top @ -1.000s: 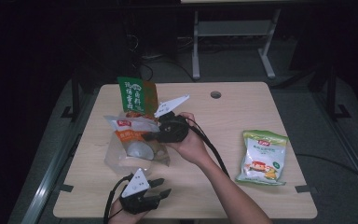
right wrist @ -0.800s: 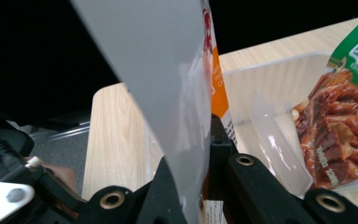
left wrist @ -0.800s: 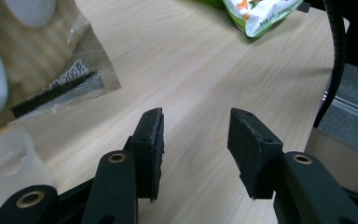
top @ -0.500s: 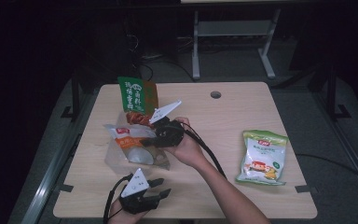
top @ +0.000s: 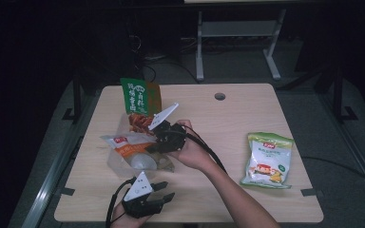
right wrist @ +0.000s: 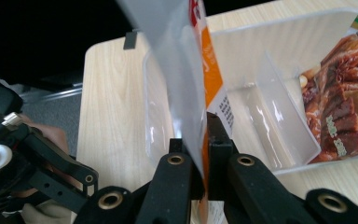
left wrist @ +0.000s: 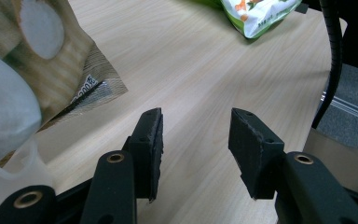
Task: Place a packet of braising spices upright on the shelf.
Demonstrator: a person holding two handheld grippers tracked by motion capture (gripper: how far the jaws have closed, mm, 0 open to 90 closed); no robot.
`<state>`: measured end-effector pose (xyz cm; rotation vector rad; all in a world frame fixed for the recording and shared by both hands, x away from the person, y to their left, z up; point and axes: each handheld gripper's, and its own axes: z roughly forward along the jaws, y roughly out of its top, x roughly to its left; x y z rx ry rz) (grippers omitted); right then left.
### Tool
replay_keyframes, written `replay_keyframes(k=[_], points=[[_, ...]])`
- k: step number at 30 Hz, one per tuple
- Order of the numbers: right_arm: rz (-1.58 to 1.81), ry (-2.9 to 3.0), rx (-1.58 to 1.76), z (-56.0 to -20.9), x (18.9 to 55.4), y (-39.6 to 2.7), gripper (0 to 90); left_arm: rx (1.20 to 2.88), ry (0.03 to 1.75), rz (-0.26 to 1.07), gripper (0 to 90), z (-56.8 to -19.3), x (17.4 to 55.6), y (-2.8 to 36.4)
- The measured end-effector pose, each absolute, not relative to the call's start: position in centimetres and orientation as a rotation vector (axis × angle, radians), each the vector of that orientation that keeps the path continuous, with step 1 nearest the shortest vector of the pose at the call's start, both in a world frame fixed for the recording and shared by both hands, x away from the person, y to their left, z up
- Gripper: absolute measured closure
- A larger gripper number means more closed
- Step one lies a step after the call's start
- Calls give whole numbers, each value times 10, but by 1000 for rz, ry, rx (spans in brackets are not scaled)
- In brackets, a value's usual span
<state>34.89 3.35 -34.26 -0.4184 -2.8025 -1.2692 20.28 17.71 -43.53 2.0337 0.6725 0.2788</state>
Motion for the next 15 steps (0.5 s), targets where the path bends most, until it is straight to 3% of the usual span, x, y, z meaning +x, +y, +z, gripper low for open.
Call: replay_keyframes(k=[15], points=[[-1538, -2675, -465, -331, 343, 40, 900, 2017, 672, 275, 538, -434, 201, 177]])
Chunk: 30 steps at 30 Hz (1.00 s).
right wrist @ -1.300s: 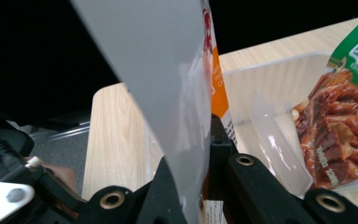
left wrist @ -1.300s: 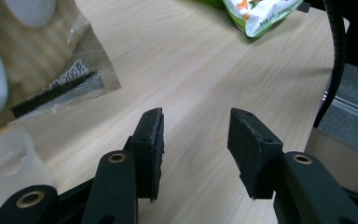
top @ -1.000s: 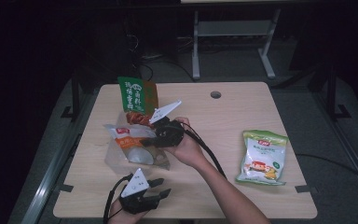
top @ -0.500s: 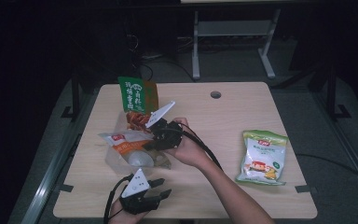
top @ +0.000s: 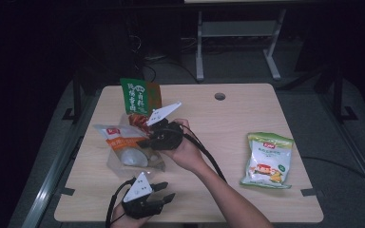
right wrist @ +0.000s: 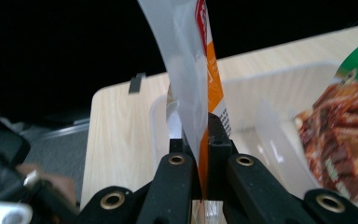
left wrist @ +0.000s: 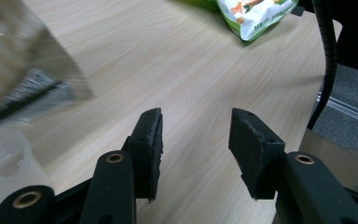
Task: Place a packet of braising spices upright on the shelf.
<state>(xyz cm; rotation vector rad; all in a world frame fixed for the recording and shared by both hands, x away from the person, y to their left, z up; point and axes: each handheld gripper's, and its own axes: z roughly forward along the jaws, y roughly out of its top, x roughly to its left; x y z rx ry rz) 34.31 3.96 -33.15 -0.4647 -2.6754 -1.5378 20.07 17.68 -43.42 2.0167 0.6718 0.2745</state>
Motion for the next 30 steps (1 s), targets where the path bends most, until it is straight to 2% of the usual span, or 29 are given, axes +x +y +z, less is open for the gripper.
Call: replay_keyframes(k=[18, 22, 30], points=[[-1767, -2505, -507, -331, 348, 55, 900, 2007, 687, 263, 536, -432, 198, 179], [-1819, -2456, -497, -339, 348, 59, 900, 2005, 687, 251, 535, -432, 197, 177], [-1901, -2359, -520, -375, 343, 51, 900, 2034, 686, 231, 532, -434, 191, 181]])
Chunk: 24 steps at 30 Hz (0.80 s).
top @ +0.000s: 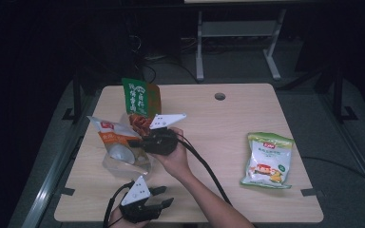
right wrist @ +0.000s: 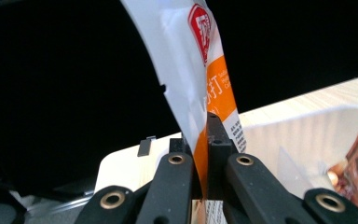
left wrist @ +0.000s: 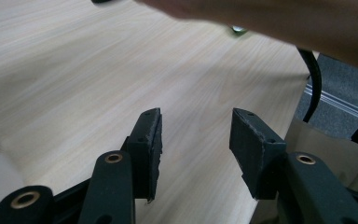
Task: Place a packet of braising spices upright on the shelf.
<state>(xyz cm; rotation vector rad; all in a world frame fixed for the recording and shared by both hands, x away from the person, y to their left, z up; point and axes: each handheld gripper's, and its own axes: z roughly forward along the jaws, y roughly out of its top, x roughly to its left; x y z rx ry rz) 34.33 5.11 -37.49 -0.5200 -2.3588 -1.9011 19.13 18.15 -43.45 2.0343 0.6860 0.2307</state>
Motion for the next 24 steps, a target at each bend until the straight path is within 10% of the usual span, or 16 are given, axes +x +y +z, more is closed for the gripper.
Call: replay_keyframes(k=[21, 24], points=[[-1279, -2742, -486, -386, 344, 66, 699, 2024, 671, 232, 521, -434, 190, 180], [-1209, -2760, -498, -389, 344, 67, 784, 2023, 672, 231, 520, -434, 189, 179]])
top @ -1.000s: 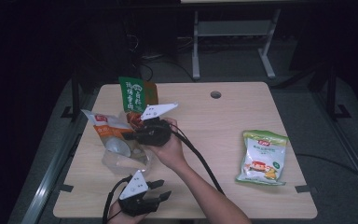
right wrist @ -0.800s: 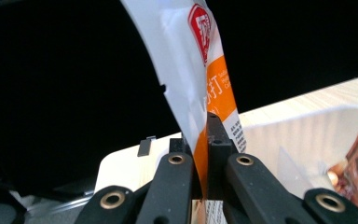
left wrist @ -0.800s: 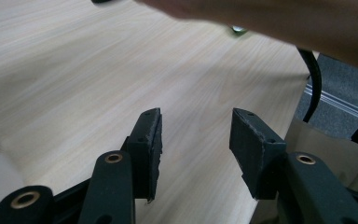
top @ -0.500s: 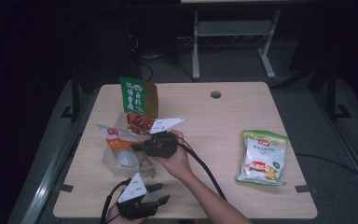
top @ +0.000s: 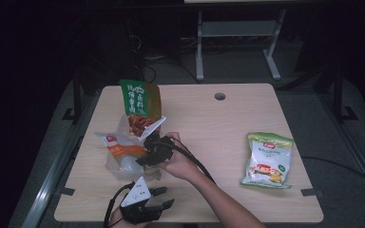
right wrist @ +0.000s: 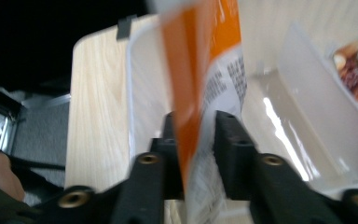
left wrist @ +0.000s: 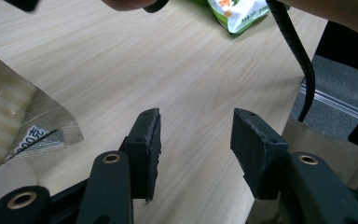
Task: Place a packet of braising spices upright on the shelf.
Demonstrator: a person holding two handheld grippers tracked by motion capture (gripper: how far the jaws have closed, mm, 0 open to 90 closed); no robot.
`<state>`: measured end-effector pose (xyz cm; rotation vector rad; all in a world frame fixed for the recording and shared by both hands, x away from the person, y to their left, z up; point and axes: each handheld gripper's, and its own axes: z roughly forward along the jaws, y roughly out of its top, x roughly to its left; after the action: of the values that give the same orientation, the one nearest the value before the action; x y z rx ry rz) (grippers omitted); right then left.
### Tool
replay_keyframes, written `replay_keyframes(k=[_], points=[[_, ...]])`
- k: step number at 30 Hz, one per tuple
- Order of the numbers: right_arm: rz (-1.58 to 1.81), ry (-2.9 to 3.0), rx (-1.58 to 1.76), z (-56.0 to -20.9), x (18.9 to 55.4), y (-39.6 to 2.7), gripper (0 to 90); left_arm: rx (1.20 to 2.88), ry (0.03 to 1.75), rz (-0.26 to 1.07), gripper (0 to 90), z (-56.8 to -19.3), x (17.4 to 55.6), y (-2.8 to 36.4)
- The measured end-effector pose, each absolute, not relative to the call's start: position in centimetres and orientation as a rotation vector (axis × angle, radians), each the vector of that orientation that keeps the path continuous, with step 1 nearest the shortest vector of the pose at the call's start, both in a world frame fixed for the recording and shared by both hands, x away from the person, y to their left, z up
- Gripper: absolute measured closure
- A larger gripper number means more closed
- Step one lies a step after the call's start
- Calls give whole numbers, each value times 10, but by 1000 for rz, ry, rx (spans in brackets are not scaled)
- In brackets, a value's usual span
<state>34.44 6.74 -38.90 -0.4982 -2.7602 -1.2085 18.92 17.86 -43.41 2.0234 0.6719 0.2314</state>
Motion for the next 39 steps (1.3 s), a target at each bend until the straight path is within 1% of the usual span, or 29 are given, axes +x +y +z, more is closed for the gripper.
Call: replay_keyframes(k=[1, 3, 4, 10, 16, 19, 21, 22, 25, 29, 31, 36, 39], points=[[-1188, -2749, -514, -390, 345, 67, 837, 2026, 667, 233, 520, -434, 190, 179], [-1185, -2739, -513, -391, 346, 66, 894, 2025, 667, 233, 520, -434, 190, 179], [-1190, -2738, -511, -392, 346, 66, 897, 2024, 667, 232, 520, -434, 190, 179], [-1302, -2693, -527, -389, 343, 60, 900, 2022, 662, 236, 519, -434, 190, 180], [-1577, -2646, -525, -371, 337, 51, 900, 2015, 662, 230, 518, -432, 188, 179], [-1700, -2610, -501, -367, 334, 52, 900, 2010, 663, 224, 516, -432, 187, 178], [-1781, -2599, -473, -368, 332, 55, 900, 2011, 661, 214, 516, -432, 185, 178], [-1859, -2575, -462, -372, 330, 57, 900, 2018, 651, 216, 516, -431, 185, 179], [-1955, -2521, -473, -388, 328, 58, 900, 2031, 655, 195, 516, -433, 178, 180], [-1973, -2462, -547, -419, 328, 56, 899, 2048, 653, 184, 515, -437, 175, 184], [-1960, -2459, -553, -421, 329, 53, 898, 2041, 671, 170, 514, -437, 175, 185], [-1879, -2574, -439, -418, 323, 52, 897, 2028, 663, 186, 511, -435, 177, 185], [-1848, -2585, -429, -418, 323, 49, 895, 2028, 663, 186, 511, -435, 176, 184]])
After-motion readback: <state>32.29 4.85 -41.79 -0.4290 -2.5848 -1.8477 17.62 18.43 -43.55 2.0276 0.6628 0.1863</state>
